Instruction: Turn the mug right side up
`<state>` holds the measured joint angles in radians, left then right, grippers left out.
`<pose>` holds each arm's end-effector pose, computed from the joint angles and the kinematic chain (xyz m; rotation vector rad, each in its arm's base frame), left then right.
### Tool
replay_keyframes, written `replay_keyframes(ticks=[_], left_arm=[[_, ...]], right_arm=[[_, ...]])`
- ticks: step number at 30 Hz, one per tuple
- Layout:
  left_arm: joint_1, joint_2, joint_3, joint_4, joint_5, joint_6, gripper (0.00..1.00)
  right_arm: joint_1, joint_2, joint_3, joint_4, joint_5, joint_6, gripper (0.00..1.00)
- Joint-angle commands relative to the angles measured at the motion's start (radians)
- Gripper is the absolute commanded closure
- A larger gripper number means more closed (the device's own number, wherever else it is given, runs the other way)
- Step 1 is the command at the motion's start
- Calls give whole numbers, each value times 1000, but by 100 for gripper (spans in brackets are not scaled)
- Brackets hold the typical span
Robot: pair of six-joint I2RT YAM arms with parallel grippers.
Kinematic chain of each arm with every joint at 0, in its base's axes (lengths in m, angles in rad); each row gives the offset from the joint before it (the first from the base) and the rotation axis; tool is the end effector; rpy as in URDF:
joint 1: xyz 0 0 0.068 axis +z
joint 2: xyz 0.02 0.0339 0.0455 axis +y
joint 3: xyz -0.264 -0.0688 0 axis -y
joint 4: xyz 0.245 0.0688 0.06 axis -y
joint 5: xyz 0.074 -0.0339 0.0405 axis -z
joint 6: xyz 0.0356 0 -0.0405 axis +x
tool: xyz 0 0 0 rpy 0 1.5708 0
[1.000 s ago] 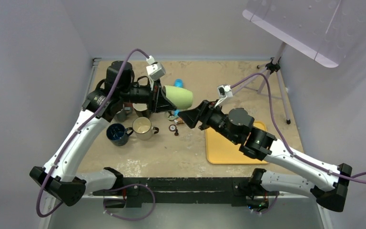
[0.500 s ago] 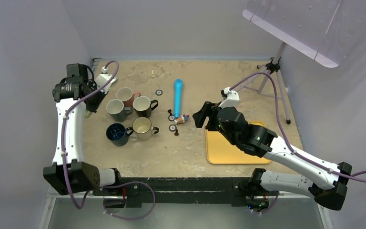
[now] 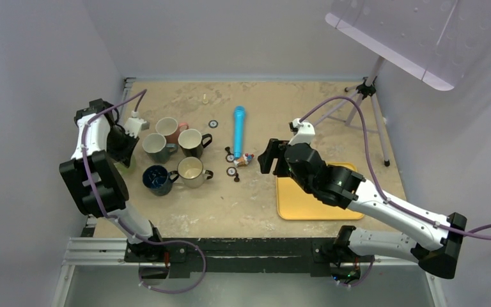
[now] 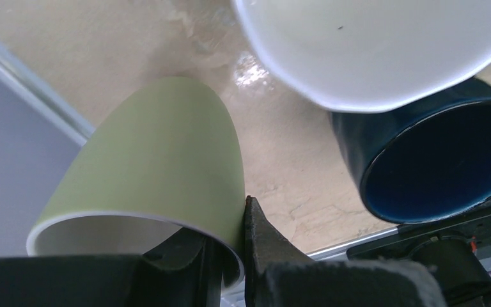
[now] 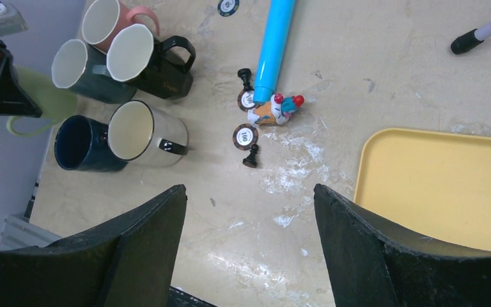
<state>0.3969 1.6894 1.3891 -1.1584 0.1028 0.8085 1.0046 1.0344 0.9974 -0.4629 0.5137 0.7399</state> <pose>0.2922 0.1185 0.2518 0.6197 2.9261 -0.0316 0.1351 0.1799 0.3410 0.0456 2.0492 0.5780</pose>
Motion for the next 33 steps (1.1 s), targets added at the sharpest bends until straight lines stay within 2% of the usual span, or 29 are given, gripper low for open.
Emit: replay_keyframes(ticks=[1,4,7,11,12,16,19,24,25,26,28,29,33], left_arm=[[-4,15,-2,39,67,31,100],[-4,62,-7,60,34,25,95],[-4,75,-42,116,8,31,81],[-6,51,-69,139,53,30,61],[-7,37,-72,140,65,27,58],[-6,-78,-72,132,136,-6,52],[-13,-191,-64,153,205,-87,51],[-40,-396,-119,336,299,-388,49],[-61,-435,-147,365,311,-425,43],[-99,-484,-174,383,319,-442,25],[-172,-554,-257,420,321,-462,15],[-202,-592,-298,440,332,-463,3],[-217,-781,-512,592,417,-535,0]], right_arm=[[-8,-34,20,18,35,-16,23],[-8,-49,10,9,39,-14,23],[-11,-54,15,-17,52,-10,23],[-28,-45,32,-68,68,-1,23],[-39,-42,31,-73,67,-2,22],[-130,-38,3,-77,59,-12,22],[-251,-74,-80,14,53,-69,22],[-445,-141,-224,114,144,-88,21],[-466,-152,-245,133,158,-97,21],[-474,-162,-262,145,185,-101,21],[-476,-181,-284,147,264,-97,21],[-476,-191,-294,143,303,-90,21],[-475,-252,-340,139,395,-77,21]])
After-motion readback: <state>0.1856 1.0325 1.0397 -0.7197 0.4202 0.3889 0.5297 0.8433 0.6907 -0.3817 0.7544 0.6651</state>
